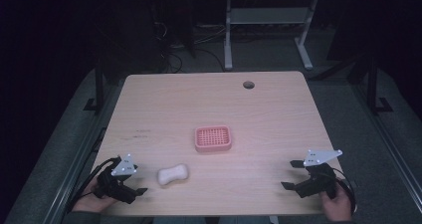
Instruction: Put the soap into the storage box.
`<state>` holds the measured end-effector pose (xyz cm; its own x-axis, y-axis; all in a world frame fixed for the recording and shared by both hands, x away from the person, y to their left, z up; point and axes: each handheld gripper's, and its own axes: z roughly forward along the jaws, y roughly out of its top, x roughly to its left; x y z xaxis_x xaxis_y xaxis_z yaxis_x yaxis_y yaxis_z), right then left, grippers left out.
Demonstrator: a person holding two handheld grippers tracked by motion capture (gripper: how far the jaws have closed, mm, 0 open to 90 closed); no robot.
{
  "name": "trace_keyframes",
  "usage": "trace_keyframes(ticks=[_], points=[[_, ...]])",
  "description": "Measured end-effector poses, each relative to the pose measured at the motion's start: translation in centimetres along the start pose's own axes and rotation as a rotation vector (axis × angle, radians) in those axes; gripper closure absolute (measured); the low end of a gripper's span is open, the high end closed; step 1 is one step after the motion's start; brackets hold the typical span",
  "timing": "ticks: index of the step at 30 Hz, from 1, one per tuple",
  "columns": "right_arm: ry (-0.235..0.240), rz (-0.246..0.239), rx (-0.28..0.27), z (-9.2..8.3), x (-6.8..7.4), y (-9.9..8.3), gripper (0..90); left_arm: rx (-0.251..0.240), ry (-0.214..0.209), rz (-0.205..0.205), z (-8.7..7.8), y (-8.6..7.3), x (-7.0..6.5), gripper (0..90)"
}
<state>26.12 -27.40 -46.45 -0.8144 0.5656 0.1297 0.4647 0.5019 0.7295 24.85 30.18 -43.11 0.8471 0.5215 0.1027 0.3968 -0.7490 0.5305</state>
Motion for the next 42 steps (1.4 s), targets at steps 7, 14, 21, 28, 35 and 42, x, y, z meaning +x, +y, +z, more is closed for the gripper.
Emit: trace_keyframes(ticks=[7, 14, 21, 28, 35, 42], points=[[0.002, -0.003, 0.001, 0.0, 0.0, 0.0, 14.2, 0.004, -0.003, 0.013, 0.1, 0.1, 0.0, 18.7], [0.007, -0.004, 0.012, 0.2, 0.0, 0.1, 14.2, 0.011, -0.018, 0.027, 0.4, 0.7, -0.1, 19.4], [0.009, -0.004, 0.011, 0.2, 0.0, 0.1, 14.2, 0.025, -0.024, 0.026, 0.8, 0.8, 0.0, 19.8], [0.011, -0.003, 0.011, 0.3, 0.0, 0.2, 14.2, 0.027, -0.033, 0.034, 1.1, 1.2, -0.2, 20.0], [0.011, -0.010, 0.010, 0.3, 0.0, 0.2, 14.1, 0.029, -0.041, 0.051, 1.5, 1.9, -0.4, 20.3], [0.013, -0.008, 0.012, 0.3, 0.0, 0.2, 14.2, 0.028, -0.048, 0.059, 1.6, 2.3, -0.6, 20.9]])
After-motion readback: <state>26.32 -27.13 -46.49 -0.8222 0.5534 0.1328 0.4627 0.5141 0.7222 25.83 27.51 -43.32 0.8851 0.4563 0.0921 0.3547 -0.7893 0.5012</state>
